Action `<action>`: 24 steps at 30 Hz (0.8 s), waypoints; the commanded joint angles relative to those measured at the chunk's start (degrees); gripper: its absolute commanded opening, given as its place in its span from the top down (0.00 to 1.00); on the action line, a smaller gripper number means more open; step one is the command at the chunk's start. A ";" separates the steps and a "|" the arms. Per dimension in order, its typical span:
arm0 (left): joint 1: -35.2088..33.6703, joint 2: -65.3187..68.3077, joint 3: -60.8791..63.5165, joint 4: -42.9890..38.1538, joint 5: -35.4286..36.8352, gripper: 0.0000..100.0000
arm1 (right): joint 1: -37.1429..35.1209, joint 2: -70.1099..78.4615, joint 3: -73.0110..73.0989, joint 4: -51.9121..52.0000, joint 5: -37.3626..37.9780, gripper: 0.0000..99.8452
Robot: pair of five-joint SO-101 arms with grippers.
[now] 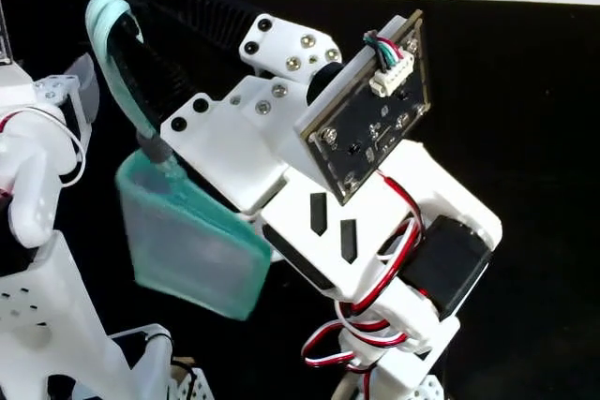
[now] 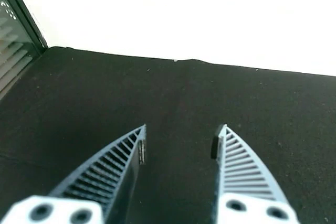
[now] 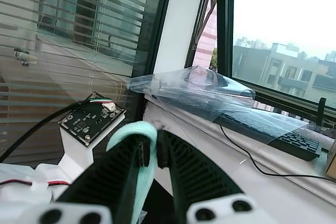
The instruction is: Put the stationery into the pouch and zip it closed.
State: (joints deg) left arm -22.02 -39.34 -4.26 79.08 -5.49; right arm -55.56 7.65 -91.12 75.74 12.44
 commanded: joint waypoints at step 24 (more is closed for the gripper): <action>-9.89 -0.40 -10.42 20.75 7.12 0.61 | -0.13 -0.13 -1.19 9.45 -3.34 0.99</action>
State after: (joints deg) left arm -28.26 -39.43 -12.26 98.95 0.84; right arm -55.56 7.74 -91.12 84.88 10.24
